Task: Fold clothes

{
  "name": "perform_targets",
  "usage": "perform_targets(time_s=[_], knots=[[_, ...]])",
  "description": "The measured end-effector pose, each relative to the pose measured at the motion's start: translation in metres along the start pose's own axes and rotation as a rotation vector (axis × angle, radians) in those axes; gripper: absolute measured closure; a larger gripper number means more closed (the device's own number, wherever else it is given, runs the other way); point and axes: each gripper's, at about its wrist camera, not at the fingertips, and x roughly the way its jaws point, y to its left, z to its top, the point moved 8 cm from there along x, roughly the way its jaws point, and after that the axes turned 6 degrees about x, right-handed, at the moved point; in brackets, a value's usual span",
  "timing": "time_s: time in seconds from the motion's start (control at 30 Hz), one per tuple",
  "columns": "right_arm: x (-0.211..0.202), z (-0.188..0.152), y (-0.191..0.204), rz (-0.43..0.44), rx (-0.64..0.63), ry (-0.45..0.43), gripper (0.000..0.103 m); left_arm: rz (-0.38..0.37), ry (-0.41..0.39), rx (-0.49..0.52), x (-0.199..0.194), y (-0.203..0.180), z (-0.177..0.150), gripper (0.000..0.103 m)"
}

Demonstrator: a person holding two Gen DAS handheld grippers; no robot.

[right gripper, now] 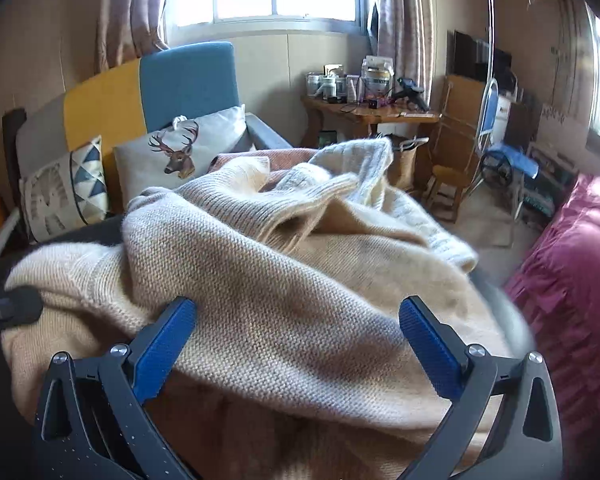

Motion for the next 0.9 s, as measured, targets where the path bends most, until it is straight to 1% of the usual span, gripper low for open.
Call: perform_targets(time_s=[0.07, 0.1, 0.13, 0.17, 0.2, 0.23, 0.27, 0.3, 0.33, 0.37, 0.43, 0.47, 0.57, 0.67, 0.73, 0.77, 0.83, 0.9], knots=[[0.007, -0.004, 0.003, 0.015, 0.026, 0.035, 0.000, -0.007, -0.003, 0.004, -0.003, -0.002, -0.003, 0.092], [0.011, -0.006, 0.004, 0.022, 0.039, 0.053, 0.002, -0.011, -0.005, 0.005, -0.005, -0.003, -0.004, 0.092], [0.014, -0.008, 0.005, 0.025, 0.040, 0.060, 0.007, -0.014, -0.008, 0.006, -0.007, -0.004, -0.005, 0.092], [0.016, -0.009, 0.006, 0.028, 0.039, 0.066, 0.025, -0.018, -0.011, 0.006, -0.010, -0.004, -0.006, 0.092], [0.019, -0.009, 0.005, 0.013, 0.040, 0.076, 0.041, -0.021, -0.014, 0.006, -0.012, -0.005, -0.007, 0.092], [0.021, -0.010, 0.006, 0.019, 0.050, 0.084, 0.047, -0.025, -0.017, 0.007, -0.014, -0.006, -0.008, 0.092], [0.019, -0.010, 0.010, 0.045, 0.054, 0.085, 0.068, -0.029, -0.020, 0.007, -0.016, -0.007, -0.009, 0.092], [0.017, -0.010, 0.013, 0.034, 0.046, 0.075, 0.079, -0.032, -0.023, 0.007, -0.018, -0.007, -0.011, 0.092], [0.014, -0.010, 0.015, 0.019, 0.036, 0.065, 0.083, -0.036, -0.026, 0.008, -0.021, -0.008, -0.012, 0.092], [0.009, -0.009, 0.018, 0.019, 0.038, 0.054, 0.091, -0.039, -0.029, 0.008, -0.023, -0.009, -0.013, 0.092], [-0.001, -0.008, 0.022, 0.029, 0.052, 0.034, 0.094, -0.046, -0.043, 0.004, -0.031, -0.009, -0.013, 0.092], [-0.008, -0.008, 0.025, 0.045, 0.072, 0.023, 0.100, -0.049, -0.056, -0.001, -0.038, -0.008, -0.013, 0.092], [-0.032, -0.007, 0.037, 0.091, 0.122, -0.016, 0.100, -0.057, -0.098, -0.014, -0.062, -0.006, -0.011, 0.092], [-0.056, -0.005, 0.057, 0.144, 0.131, -0.058, 0.100, -0.066, -0.146, -0.024, -0.093, -0.005, -0.009, 0.092], [-0.071, -0.003, 0.077, 0.207, 0.144, -0.074, 0.100, -0.072, -0.184, -0.033, -0.115, -0.004, -0.008, 0.092], [-0.081, -0.004, 0.092, 0.254, 0.149, -0.079, 0.100, -0.069, -0.203, -0.032, -0.126, -0.004, -0.008, 0.092], [-0.093, -0.009, 0.121, 0.325, 0.141, -0.072, 0.100, -0.052, -0.247, -0.030, -0.156, 0.001, -0.009, 0.092], [-0.101, -0.019, 0.151, 0.390, 0.120, -0.051, 0.100, -0.039, -0.276, -0.053, -0.181, 0.011, -0.013, 0.092]])
